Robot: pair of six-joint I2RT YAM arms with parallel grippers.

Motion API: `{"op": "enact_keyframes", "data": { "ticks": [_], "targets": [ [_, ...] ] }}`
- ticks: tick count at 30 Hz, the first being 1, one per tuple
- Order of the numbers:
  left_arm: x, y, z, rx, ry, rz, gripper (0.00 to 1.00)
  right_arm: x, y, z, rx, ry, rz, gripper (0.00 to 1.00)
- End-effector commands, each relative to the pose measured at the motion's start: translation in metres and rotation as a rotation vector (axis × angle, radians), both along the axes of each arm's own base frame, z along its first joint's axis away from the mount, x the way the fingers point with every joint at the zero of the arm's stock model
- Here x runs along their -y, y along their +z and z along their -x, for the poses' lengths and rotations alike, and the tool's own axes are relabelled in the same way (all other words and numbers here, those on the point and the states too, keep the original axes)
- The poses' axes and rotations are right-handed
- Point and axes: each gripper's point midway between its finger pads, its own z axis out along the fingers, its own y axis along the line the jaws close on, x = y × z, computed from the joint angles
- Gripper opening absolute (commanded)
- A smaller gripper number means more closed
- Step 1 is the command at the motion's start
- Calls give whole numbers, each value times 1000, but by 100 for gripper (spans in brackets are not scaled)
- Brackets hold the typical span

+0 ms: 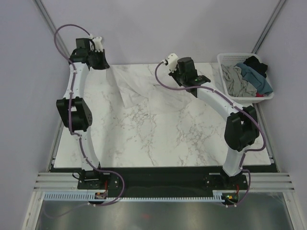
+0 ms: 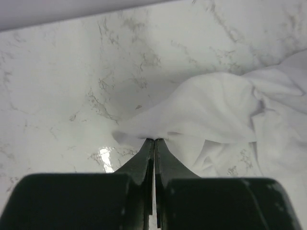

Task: Fold and stack the t-shirts
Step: Flatten the tshirt out

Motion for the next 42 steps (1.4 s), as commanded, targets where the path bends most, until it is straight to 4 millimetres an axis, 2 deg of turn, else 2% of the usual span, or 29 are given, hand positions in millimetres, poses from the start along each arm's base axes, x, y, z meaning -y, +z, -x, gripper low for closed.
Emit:
{"op": "enact_keyframes", "data": {
  "ticks": [1, 3, 4, 5, 7, 8, 10, 12, 14, 16, 19, 20, 21, 22, 23, 25, 27, 29, 31, 32, 33, 34, 35, 36, 37, 38, 39, 41, 42],
  "targets": [
    [10, 101, 36, 167, -59, 46, 2, 45, 78, -9, 159, -115, -74, 0],
    [10, 114, 52, 180, -71, 50, 2, 62, 93, -10, 185, -148, -85, 0],
    [7, 110, 60, 164, -70, 46, 2, 76, 100, -12, 199, -170, -87, 0],
    [6, 126, 73, 195, -78, 36, 2, 85, 111, -9, 218, -185, -93, 0],
    [3, 130, 86, 194, -79, 29, 2, 106, 125, -9, 246, -222, -100, 0],
    [2, 144, 94, 223, -77, 23, 2, 113, 140, -4, 274, -232, -113, 0],
    [-1, 156, 105, 247, -74, 16, 2, 127, 159, -2, 311, -257, -126, 0],
    [2, 180, 119, 309, -102, -2, 2, 136, 189, 6, 370, -261, -148, 0],
    [4, 193, 134, 332, -123, -10, 2, 139, 213, 19, 409, -251, -164, 0],
    [9, 207, 154, 348, -141, -11, 2, 135, 225, 31, 416, -219, -186, 0],
    [17, 190, 191, 251, -169, 12, 2, 132, 219, 53, 356, -200, -237, 0],
    [21, 161, 203, 157, -176, 39, 2, 130, 202, 62, 305, -201, -261, 0],
    [22, 167, 211, 165, -179, 39, 2, 127, 192, 67, 278, -186, -258, 0],
    [25, 141, 225, 98, -192, 56, 2, 121, 187, 76, 254, -161, -297, 0],
    [29, 128, 233, 59, -195, 79, 2, 118, 163, 78, 200, -158, -299, 0],
    [33, 93, 242, -56, -189, 130, 2, 114, 144, 79, 145, -160, -326, 0],
    [35, 77, 239, -94, -211, 144, 2, 102, 124, 73, 82, -119, -330, 0],
    [28, 57, 218, -130, -191, 127, 2, 99, 122, 61, 80, -107, -320, 0],
    [19, 56, 186, -76, -182, 90, 2, 93, 116, 35, 76, -110, -307, 0],
    [13, 38, 167, -107, -167, 76, 3, 91, 115, 24, 77, -110, -304, 0],
    [8, 53, 144, -47, -158, 51, 3, 89, 114, 13, 80, -113, -301, 0],
    [4, 56, 127, -25, -144, 42, 3, 85, 118, -9, 99, -115, -302, 0],
    [-2, 34, 107, -72, -123, 36, 3, 83, 120, -19, 108, -116, -302, 0],
    [-5, 65, 86, 12, -116, 24, 3, 82, 124, -30, 123, -115, -300, 0],
    [-6, 69, 77, 21, -108, 28, 3, 80, 109, -46, 104, -119, -286, 0],
    [-5, 76, 71, 43, -113, 27, 3, 79, 134, -55, 163, -118, -292, 0],
    [-5, 88, 66, 84, -126, 7, 3, 80, 139, -61, 175, -121, -294, 0],
    [-2, 97, 73, 103, -145, 3, 2, 80, 152, -64, 204, -110, -291, 0],
    [2, 105, 86, 110, -157, 4, 2, 82, 154, -62, 210, -100, -282, 0]
  ]
}}
